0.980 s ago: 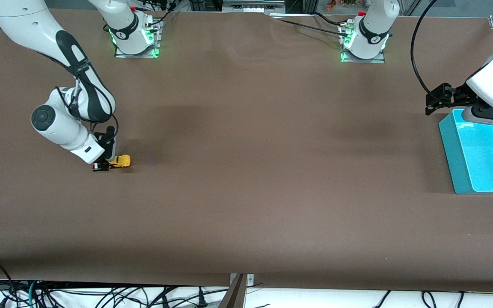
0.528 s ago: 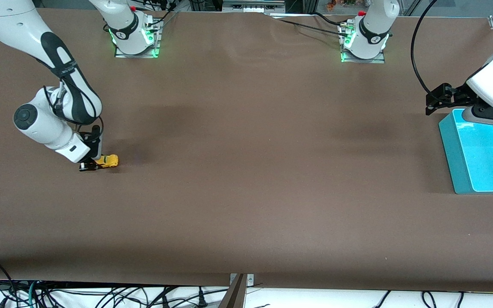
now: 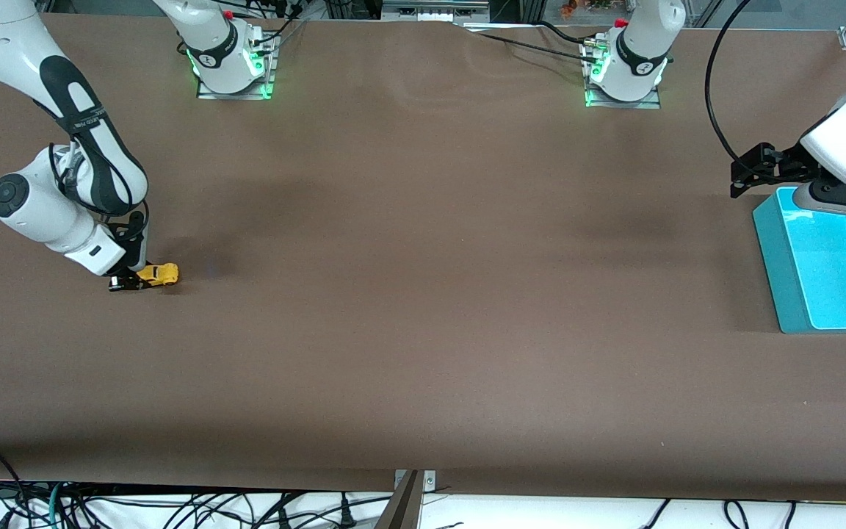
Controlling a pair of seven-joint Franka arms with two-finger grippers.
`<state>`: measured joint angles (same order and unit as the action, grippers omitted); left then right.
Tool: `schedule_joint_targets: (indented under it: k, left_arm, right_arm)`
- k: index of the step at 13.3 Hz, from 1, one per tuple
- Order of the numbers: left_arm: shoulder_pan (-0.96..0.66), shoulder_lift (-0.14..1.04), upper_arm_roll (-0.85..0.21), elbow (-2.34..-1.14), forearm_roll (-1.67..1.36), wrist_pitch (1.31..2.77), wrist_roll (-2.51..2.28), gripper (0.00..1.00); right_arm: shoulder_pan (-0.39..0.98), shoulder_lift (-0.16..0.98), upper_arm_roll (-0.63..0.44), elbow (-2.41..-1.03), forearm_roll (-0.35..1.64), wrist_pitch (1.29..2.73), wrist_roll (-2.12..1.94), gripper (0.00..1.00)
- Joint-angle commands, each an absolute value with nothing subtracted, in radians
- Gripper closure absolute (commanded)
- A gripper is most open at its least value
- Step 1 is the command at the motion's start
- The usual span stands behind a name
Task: Wind and store yellow beetle car
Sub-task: 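Carry the car toward the table middle and open the right gripper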
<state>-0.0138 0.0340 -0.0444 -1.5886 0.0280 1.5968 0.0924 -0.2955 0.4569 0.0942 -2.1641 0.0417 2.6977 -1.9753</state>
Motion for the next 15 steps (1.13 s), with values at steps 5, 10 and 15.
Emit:
schedule_joint_targets:
  k: [5,10,15]
  left_arm:
    - [0.008,0.060,-0.034,-1.554,0.023,1.574,0.087,0.00]
    - [0.009,0.060,-0.035,-1.552,0.023,1.574,0.086,0.00]
    - [0.009,0.060,-0.035,-1.552,0.023,1.574,0.086,0.00]
  right_arm:
    - [-0.325,0.497,0.141,-2.082,0.052,2.586,-1.898,0.00]
    - [-0.325,0.462,0.189,-1.945,0.051,2.371,-1.792,0.00]
    - [-0.321,0.358,0.250,-1.862,0.025,2.209,-1.604,0.00]
